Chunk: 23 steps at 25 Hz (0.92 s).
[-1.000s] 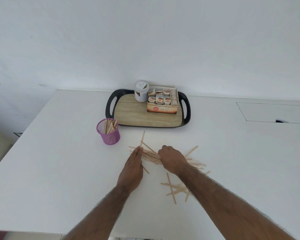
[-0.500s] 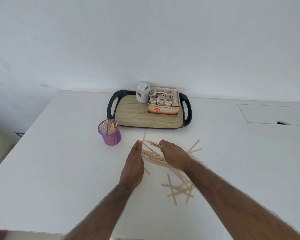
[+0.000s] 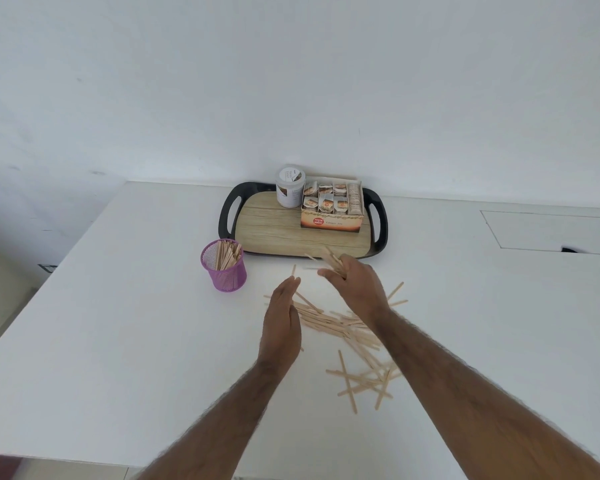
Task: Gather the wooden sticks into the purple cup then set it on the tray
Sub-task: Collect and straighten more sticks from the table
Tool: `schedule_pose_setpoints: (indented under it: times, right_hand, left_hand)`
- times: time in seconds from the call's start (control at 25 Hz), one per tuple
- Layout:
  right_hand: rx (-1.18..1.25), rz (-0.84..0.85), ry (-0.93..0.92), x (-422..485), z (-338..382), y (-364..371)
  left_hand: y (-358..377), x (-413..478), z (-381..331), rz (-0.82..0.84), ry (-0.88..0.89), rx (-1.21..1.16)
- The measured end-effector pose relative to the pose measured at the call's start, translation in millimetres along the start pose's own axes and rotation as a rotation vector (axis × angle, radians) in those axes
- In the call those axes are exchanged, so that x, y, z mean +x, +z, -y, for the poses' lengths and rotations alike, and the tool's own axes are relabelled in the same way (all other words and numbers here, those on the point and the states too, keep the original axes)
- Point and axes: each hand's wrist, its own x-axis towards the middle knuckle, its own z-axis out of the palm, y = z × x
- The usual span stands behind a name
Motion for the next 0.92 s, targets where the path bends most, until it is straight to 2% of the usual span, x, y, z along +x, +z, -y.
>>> schedule_pose_setpoints:
  times: [0.08,0.16,0.28,0.4,0.48,0.64,0.92]
  right_hand:
    - [0.268,-0.078,0.086,5.0,10.8,-10.3]
    - [0.579,-0.139,0.143,8.7,23.3,-20.9]
    - [0.946,-0.11,0.143,7.9,45.9,-31.6]
    - [1.152,-0.089,0.149,0.3,62.3,-30.9]
    - [1.225,-0.106,0.153,-4.9,68.6,-28.1]
    - [1.288,-0.141,0.157,-9.3,74.0,-26.8]
    - [1.272,-0.173,0.232,-23.2,80.9,-5.0]
  left_hand:
    - [4.7,2.2,-16.5,-0.031,-0.123,-0.199]
    - [12.3,6.0,-34.0,0.013,-0.37,-0.545]
    - [22.5,9.9,-52.6,0.101,-0.678,-0.993]
    - [30.3,12.8,-64.4,0.167,-0.883,-1.358]
    - [33.8,15.0,-69.0,0.138,-0.93,-1.481]
    - [30.4,18.9,-67.3,0.051,-0.97,-1.489]
    - [20.0,37.6,-86.4,0.17,-0.858,-1.796]
